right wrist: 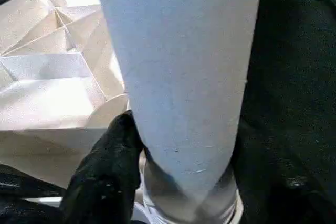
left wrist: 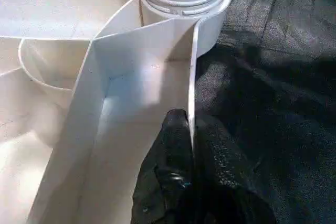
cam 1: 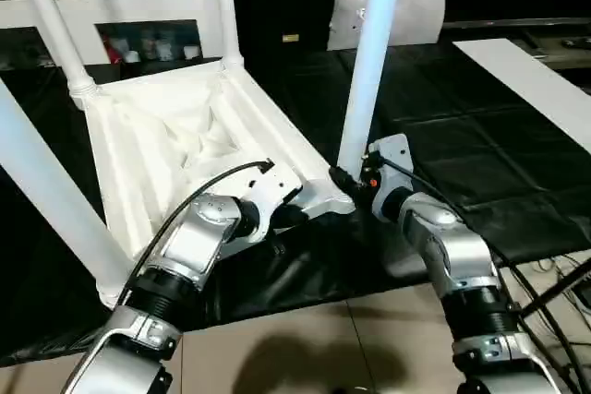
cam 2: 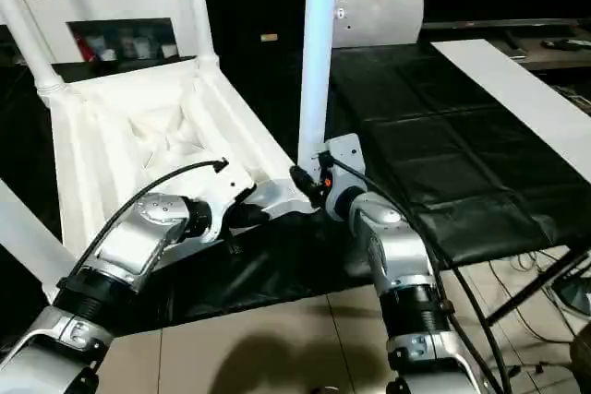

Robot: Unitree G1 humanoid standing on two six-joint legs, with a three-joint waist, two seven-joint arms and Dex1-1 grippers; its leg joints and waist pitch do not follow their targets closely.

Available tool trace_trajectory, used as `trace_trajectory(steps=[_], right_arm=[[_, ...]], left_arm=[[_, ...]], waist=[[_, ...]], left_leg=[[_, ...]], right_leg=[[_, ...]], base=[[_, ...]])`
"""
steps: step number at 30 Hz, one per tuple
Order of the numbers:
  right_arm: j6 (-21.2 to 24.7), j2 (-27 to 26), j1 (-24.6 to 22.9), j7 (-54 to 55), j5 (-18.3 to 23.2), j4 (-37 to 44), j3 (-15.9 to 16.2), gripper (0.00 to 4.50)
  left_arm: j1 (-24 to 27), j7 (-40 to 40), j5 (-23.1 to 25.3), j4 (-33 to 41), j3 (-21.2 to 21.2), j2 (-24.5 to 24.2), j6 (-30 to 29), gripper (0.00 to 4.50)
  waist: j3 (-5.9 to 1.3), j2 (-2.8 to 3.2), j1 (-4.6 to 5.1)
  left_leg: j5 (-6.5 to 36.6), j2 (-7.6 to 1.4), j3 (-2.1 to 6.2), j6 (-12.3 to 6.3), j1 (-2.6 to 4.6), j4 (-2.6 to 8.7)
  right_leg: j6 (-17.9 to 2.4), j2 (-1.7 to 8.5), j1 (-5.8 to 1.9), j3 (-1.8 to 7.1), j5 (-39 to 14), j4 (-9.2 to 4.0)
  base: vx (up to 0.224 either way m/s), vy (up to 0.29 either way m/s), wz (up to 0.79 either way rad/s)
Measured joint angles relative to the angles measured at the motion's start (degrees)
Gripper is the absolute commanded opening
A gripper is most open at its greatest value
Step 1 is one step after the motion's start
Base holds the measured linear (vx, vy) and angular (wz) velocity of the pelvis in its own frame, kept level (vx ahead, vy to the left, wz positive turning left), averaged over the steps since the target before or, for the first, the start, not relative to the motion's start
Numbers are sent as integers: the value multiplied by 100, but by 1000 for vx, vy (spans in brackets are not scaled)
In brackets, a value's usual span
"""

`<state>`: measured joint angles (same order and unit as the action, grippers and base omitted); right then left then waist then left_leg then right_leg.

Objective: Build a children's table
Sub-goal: Rotate leg to tighten

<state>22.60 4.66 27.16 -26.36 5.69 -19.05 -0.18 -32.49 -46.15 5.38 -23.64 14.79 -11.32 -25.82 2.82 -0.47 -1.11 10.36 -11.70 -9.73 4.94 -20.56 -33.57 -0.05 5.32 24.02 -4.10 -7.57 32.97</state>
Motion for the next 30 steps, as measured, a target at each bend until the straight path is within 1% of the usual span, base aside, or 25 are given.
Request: trace_trajectory(steps=[2,3,4,6,7,8,10,12,13,14,17,19,20,22,23,25,26,28,30], right_arm=[[-35,6,-116,-62,145,107,-41,316],[-43,9,-148,-115,177,136,-71,316],[-48,30,-217,-215,251,214,-114,332],[-38,193,-310,-511,361,315,-119,352],[-8,355,-346,-773,410,362,-113,352],[-4,476,-386,-952,451,407,-97,362],[-41,697,-466,-1265,504,492,-35,383],[-153,1037,-486,-1725,524,497,118,404],[-270,1265,-499,-2036,525,495,204,404],[-328,1367,-502,-2244,526,495,259,412],[-495,1562,-501,-2751,537,469,334,412],[-699,1837,-477,-3353,619,424,410,412],[-740,1890,-449,-3509,655,417,410,412],[-807,2082,-310,-4178,825,319,578,412],[-817,2141,-275,-4367,853,298,609,412],[-814,2231,-238,-4718,946,275,731,384],[-799,2235,-230,-4808,958,252,752,384],[-734,2256,-185,-5058,976,200,826,362],[-690,2259,-124,-5246,982,149,915,338]], left_arm=[[33,-44,0,44,55,-41,82,0],[36,-53,0,56,78,-52,99,0],[49,-83,-1,88,90,-59,114,0],[53,-176,-9,100,125,-86,172,0],[53,-247,-13,102,155,-105,229,0],[53,-304,-17,102,186,-135,291,0],[74,-426,-17,98,199,-222,422,0],[100,-631,-55,96,226,-339,585,0],[118,-794,-94,96,247,-439,672,0],[128,-896,-118,96,254,-509,726,0],[152,-1279,-146,96,309,-720,996,0],[202,-1674,-272,97,350,-960,1220,0],[227,-1784,-320,98,350,-1019,1283,0],[230,-2170,-382,99,368,-1266,1367,0],[232,-2302,-422,99,380,-1326,1389,0],[234,-2550,-466,100,426,-1436,1477,0],[234,-2638,-466,106,438,-1492,1495,0],[244,-2845,-477,188,517,-1575,1510,0],[249,-2972,-503,216,559,-1630,1511,0]], waist=[[0,0,-44],[0,2,-61],[0,3,-78],[2,9,-101],[3,10,-120],[3,10,-140],[4,12,-164],[5,15,-196],[5,14,-213],[5,14,-224],[6,14,-235],[7,10,-249],[7,9,-253],[8,6,-268],[10,4,-287],[13,-4,-343],[14,-7,-370],[17,-13,-417],[20,-20,-430]], left_leg=[[4,-5,0,8,3,12],[3,-7,1,9,5,18],[3,-7,1,10,6,29],[4,-6,1,11,4,40],[5,-5,0,13,3,43],[6,-5,0,13,2,44],[6,-6,0,14,2,46],[5,-7,-2,14,3,43],[5,-7,-2,14,3,42],[5,-7,-2,14,4,41],[5,-8,-1,14,4,34],[6,-7,0,14,8,29],[6,-7,-1,14,7,28],[6,-7,0,13,6,24],[6,-8,1,13,6,22],[6,-10,0,13,7,16],[6,-10,0,13,7,13],[6,-10,0,13,8,7],[6,-10,1,13,10,2]], right_leg=[[0,-5,2,-2,0,8],[0,-8,2,-4,0,9],[0,-9,3,-4,0,9],[1,-9,6,-3,-1,7],[2,-9,7,-3,-2,6],[4,-9,8,-3,-4,6],[3,-11,11,-3,-4,8],[2,-11,14,-2,-3,9],[2,-11,12,-2,-3,10],[2,-11,12,-2,-3,10],[1,-10,13,-2,-3,11],[0,-8,18,-2,-2,8],[-1,-7,19,-2,-1,9],[-4,-7,20,-3,1,12],[-5,-7,20,-4,1,12],[-5,-7,18,-4,1,15],[-6,-7,17,-3,2,15],[-7,-6,13,-3,2,16],[-7,-5,7,-2,3,18]], base=[[0,0,0],[0,0,0],[0,0,0],[0,0,0],[0,0,0],[0,0,0],[0,0,0],[0,0,0],[0,0,0],[0,0,0],[0,0,0],[0,0,0],[0,0,0],[0,0,0],[0,0,0],[0,0,0],[0,0,0],[0,0,0],[0,0,0]])
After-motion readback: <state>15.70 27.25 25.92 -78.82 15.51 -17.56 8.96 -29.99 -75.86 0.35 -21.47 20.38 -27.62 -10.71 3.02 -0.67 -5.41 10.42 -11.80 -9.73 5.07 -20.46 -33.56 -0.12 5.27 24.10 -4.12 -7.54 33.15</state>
